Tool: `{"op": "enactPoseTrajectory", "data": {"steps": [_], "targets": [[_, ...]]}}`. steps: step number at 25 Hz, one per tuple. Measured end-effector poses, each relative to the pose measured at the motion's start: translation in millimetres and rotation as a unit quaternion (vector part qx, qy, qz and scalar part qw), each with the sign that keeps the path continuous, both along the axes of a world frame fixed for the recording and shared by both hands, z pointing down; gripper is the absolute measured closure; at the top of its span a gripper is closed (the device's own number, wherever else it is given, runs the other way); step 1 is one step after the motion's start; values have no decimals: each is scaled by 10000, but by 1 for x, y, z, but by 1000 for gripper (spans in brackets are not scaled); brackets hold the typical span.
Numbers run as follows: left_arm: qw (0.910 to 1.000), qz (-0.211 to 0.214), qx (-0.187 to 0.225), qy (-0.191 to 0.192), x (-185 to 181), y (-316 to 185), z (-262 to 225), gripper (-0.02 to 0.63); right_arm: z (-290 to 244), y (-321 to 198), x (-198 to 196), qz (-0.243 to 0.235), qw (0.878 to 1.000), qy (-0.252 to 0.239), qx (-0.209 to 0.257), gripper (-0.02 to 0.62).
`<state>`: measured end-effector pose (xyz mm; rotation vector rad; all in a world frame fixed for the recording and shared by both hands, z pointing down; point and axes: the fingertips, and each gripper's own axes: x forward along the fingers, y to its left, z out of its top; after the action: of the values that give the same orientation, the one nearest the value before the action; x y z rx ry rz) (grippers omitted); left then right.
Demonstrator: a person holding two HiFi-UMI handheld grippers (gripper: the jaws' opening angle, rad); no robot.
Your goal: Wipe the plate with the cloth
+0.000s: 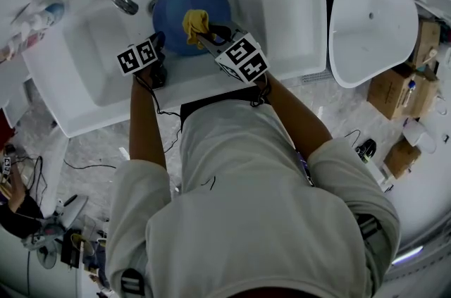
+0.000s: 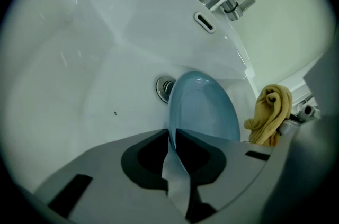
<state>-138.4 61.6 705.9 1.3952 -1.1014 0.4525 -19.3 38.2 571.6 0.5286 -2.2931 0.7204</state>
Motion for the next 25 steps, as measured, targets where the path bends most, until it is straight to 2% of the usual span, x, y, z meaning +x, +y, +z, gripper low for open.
{"op": "enactPoseTrajectory", "data": {"steps": [5,10,17,25], "targets": [[9998,-163,83,-38,1,-2,-4,552,3,-1,3,-82,10000,-3,-43,522],[9996,-16,131,-259,2,0,-13,552,4,-3,0,-103,9998,-110,-134,520],[9992,-47,314,-258,13,-4,-36,552,8,-5,-14,-56,9988,-325,-365,522],[9994,-178,238,-178,19,2,-38,551,43,14,-38,-318,9963,-147,-788,522]]}}
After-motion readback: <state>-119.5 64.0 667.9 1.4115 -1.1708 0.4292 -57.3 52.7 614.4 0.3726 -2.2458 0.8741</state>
